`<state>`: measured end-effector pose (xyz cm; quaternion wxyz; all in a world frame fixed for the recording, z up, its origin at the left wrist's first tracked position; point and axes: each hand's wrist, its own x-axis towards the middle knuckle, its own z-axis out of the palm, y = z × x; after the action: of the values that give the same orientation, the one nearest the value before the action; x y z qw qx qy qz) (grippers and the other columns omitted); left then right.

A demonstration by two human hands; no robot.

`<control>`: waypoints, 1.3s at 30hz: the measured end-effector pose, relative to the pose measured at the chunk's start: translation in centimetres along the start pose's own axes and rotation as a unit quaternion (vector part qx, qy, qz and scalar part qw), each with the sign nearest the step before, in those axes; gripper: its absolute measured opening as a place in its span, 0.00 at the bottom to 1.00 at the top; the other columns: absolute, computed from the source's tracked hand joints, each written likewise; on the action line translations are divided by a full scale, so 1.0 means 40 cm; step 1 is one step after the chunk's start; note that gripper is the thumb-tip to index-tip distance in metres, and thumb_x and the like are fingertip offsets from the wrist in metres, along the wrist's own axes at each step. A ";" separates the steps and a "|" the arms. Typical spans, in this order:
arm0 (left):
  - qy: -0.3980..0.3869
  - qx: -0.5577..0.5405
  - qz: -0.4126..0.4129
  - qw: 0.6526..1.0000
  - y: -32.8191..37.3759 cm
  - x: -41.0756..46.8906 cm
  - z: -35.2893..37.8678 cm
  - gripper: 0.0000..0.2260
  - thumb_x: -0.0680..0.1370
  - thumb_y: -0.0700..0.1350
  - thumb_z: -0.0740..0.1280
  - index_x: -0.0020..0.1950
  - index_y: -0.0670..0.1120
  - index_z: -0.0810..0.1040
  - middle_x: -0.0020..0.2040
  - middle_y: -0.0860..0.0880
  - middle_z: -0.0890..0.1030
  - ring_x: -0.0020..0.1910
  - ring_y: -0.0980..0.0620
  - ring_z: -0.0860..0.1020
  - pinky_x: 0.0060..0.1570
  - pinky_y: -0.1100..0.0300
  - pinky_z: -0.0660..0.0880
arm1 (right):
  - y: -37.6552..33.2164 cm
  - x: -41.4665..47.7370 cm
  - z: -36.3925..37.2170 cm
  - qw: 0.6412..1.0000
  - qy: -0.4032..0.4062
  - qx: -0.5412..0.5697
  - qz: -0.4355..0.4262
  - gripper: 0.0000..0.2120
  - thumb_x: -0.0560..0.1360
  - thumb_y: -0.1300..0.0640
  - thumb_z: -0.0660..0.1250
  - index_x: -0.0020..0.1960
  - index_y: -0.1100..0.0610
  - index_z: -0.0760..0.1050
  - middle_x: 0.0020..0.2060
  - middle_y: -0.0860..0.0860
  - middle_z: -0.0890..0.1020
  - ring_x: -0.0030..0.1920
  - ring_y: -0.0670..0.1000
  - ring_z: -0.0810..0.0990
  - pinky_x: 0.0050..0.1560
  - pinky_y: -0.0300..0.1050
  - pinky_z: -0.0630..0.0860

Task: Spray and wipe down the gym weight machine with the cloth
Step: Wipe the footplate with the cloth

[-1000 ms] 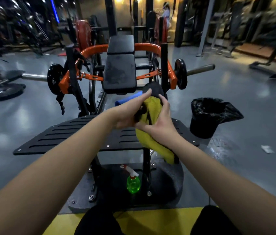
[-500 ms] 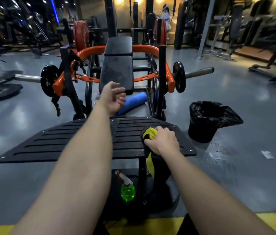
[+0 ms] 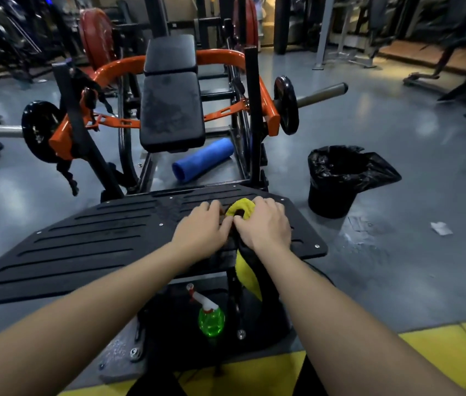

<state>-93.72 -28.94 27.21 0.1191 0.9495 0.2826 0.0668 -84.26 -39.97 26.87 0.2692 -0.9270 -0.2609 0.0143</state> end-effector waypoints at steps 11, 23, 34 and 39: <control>0.040 0.019 0.036 0.998 -0.037 -0.035 0.050 0.14 0.82 0.59 0.60 0.56 0.49 0.74 0.54 0.49 0.76 0.58 0.46 0.73 0.55 0.49 0.71 | 0.000 0.031 0.028 0.999 0.016 -0.028 -0.002 0.25 0.78 0.41 0.64 0.70 0.53 0.71 0.67 0.53 0.75 0.68 0.58 0.70 0.67 0.55 0.70; -0.002 0.009 -0.005 1.000 -0.025 -0.032 0.050 0.16 0.81 0.59 0.60 0.59 0.49 0.72 0.60 0.46 0.71 0.64 0.42 0.68 0.64 0.45 0.65 | -0.013 0.021 0.013 1.000 0.009 -0.025 0.014 0.25 0.77 0.43 0.65 0.70 0.54 0.72 0.68 0.56 0.75 0.69 0.60 0.69 0.65 0.56 0.70; 0.008 -0.005 -0.015 1.000 -0.023 -0.051 0.036 0.14 0.80 0.53 0.61 0.60 0.47 0.76 0.59 0.44 0.75 0.64 0.40 0.70 0.65 0.44 0.66 | -0.001 0.003 -0.034 0.995 -0.093 0.019 -0.022 0.23 0.78 0.48 0.61 0.72 0.40 0.73 0.69 0.53 0.73 0.70 0.62 0.69 0.68 0.53 0.69; -0.025 -0.023 0.002 0.999 -0.028 -0.044 0.039 0.20 0.83 0.53 0.59 0.72 0.48 0.72 0.73 0.46 0.73 0.72 0.43 0.68 0.68 0.47 0.65 | 0.054 -0.032 -0.084 0.996 -0.085 0.015 -0.030 0.07 0.75 0.52 0.62 0.38 0.50 0.72 0.52 0.54 0.75 0.61 0.63 0.72 0.52 0.52 0.71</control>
<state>-95.49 -29.29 25.31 0.1477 0.9483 0.2764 0.0497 -83.76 -43.81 28.50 0.2605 -0.9100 -0.3101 0.0885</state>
